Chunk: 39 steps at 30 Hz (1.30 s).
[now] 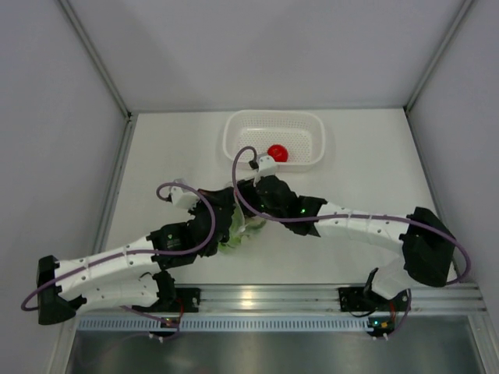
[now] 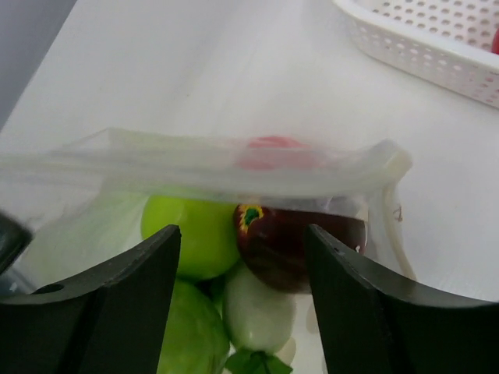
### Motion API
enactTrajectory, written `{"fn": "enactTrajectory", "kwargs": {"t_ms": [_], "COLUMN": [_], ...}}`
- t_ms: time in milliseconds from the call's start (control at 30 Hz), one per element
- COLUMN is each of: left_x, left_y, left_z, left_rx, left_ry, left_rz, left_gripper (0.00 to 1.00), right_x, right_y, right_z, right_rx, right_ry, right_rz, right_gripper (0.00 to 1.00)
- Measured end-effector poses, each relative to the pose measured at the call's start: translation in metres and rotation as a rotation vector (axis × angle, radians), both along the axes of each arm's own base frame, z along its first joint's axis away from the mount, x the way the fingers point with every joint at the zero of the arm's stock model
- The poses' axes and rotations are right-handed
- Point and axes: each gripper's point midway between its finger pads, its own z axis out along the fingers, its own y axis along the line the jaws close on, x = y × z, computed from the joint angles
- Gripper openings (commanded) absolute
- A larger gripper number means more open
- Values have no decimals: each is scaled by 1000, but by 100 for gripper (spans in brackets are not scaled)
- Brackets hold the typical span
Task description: Open the zip-top bag and remove the fake food
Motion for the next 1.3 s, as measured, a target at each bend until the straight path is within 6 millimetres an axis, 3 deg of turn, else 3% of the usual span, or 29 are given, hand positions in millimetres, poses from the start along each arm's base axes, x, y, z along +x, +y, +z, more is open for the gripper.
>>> {"fn": "enactTrajectory", "kwargs": {"t_ms": [300, 500, 700, 867, 1167, 1300], "left_x": [1, -2, -7, -9, -12, -12], "left_y": [1, 5, 15, 19, 21, 23], "left_z": [-23, -39, -43, -46, -45, -44], "left_rx": [27, 56, 42, 36, 39, 43], "left_ry": [30, 50, 46, 44, 42, 39], "left_rz": [7, -4, -8, -10, -28, -31], "left_gripper": [0, 0, 0, 0, 0, 0], "right_x": [39, 46, 39, 38, 42, 37], "right_y": [2, 14, 24, 30, 29, 30], "right_z": [-23, -67, -73, -77, -90, -96], "right_rx": [8, -83, -69, -44, 29, 57], "right_ry": [-66, -20, 15, 44, 106, 129], "right_rz": [-201, -196, -146, -105, -89, -50], "right_gripper": [81, 92, 99, 81, 85, 65]}}
